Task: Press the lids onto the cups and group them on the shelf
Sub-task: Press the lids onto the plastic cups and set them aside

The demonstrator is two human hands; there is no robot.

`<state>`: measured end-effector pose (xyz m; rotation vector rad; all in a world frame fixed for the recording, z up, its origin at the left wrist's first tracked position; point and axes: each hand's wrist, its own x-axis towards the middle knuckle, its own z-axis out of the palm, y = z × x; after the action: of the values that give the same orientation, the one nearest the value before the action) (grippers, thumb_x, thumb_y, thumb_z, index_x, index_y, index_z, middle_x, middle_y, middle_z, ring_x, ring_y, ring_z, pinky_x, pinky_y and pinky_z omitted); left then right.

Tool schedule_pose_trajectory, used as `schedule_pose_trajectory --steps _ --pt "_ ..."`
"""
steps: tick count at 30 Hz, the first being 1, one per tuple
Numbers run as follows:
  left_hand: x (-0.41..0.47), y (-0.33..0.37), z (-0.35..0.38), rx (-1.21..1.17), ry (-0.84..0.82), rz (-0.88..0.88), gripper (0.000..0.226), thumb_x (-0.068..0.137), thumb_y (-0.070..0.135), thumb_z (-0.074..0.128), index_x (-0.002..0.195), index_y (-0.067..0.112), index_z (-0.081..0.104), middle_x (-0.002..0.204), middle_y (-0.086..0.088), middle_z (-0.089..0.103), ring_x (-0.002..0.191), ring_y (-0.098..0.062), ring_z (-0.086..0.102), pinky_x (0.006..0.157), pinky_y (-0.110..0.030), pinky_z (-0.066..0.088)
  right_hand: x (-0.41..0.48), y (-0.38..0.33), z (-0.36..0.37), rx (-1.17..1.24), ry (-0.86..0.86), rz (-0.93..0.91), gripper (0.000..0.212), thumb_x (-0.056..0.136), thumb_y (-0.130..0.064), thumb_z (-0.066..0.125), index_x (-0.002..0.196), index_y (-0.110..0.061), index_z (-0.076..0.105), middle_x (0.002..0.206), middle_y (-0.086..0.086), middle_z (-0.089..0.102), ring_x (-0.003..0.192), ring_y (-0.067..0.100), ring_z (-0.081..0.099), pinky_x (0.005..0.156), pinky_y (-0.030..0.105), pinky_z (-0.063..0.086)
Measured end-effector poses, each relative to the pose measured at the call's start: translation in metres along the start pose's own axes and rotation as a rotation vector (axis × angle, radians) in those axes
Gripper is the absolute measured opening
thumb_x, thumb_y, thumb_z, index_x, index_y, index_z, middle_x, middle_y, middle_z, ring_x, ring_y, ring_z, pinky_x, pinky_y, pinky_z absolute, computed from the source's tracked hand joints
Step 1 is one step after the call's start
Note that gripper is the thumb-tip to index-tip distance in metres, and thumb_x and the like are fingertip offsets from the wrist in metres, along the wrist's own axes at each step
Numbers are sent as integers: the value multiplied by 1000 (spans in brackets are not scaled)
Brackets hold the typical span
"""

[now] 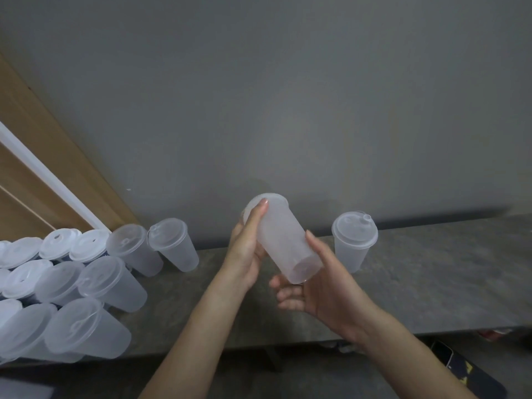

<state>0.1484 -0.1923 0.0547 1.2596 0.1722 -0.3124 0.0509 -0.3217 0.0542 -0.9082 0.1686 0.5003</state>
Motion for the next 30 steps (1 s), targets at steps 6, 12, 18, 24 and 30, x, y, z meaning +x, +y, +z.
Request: schedule_pose_trajectory --steps 6,12,18,24,30 --pt "-9 11 -4 -139 -253 153 90 69 46 88 144 12 51 121 -9 66 110 -23 63 84 -35 57 1 -1 -13 310 -211 50 69 98 -63 47 118 1 63 67 8 56 61 18 58 63 31 54" --pt "-11 13 -3 -106 -267 243 48 86 35 71 131 24 59 119 -4 70 109 -18 65 90 -37 56 4 7 -13 71 -79 -57 71 92 -70 47 120 -5 60 69 12 57 61 20 58 62 31 55" --pt "-12 8 0 -81 -256 193 43 86 33 68 126 18 62 106 -4 69 102 -21 64 85 -39 54 0 5 -16 273 -193 34 76 95 -67 38 107 1 69 57 9 51 52 20 53 56 31 49" --pt "-7 -1 4 -99 -200 -173 50 93 54 58 117 12 68 93 -8 71 79 -22 68 58 -30 51 -5 -11 -5 153 -140 81 73 92 -67 42 102 0 69 56 9 53 50 19 55 53 29 51" --pt "-2 -14 3 -142 -131 -189 49 88 57 63 111 15 71 95 -9 72 80 -22 70 76 -39 47 1 -13 -11 14 -95 85 77 95 -70 36 108 1 61 68 17 64 59 25 65 61 31 58"
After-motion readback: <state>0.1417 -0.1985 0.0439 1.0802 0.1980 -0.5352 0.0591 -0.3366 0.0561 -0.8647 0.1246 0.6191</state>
